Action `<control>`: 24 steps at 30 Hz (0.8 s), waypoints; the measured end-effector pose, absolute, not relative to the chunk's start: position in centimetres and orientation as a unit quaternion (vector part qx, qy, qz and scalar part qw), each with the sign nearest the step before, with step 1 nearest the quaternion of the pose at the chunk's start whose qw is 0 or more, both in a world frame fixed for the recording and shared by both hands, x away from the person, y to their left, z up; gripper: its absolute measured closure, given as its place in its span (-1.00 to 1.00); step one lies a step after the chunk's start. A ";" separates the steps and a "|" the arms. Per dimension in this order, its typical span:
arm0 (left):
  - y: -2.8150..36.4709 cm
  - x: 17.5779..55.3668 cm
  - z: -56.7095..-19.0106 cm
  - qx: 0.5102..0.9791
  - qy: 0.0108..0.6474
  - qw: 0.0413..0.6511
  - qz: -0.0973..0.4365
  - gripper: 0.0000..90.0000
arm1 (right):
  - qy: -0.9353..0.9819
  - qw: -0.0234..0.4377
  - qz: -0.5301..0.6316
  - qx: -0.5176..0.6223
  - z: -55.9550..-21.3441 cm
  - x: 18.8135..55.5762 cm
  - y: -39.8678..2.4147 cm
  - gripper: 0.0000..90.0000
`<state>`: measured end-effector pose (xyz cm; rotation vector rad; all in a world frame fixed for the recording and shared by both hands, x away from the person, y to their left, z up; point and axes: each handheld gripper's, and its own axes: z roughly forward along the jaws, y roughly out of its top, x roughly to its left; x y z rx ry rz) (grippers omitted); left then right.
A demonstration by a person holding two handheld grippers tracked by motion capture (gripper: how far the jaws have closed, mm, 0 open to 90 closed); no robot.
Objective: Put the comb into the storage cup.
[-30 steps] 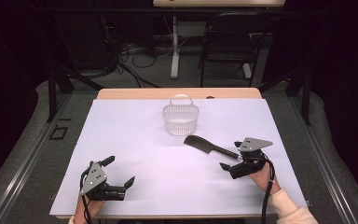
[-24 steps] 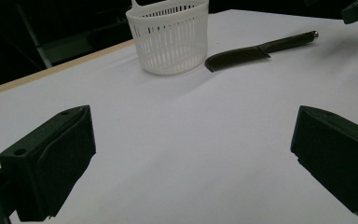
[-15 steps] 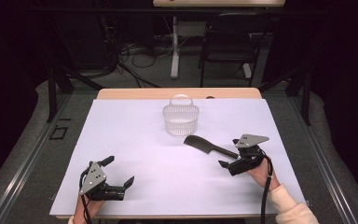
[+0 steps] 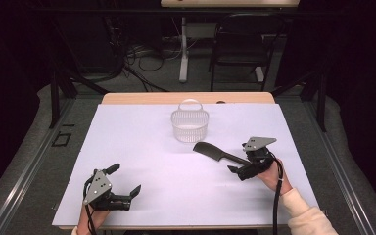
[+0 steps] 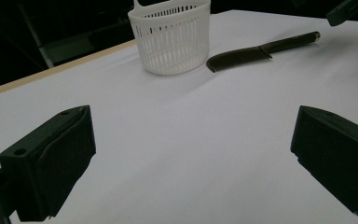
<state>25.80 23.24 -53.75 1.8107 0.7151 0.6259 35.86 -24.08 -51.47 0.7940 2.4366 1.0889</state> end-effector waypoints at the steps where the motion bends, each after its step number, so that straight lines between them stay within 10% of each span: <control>1: 23.3 25.8 -53.8 0.755 0.299 0.521 0.262 -1.00 | 0.863 0.176 0.384 0.278 -51.4 36.0 -24.0 -1.00; 24: 23.3 25.7 -53.6 0.752 0.299 0.523 0.267 -1.00 | 0.899 0.141 0.315 0.270 -50.5 37.9 -22.6 -1.00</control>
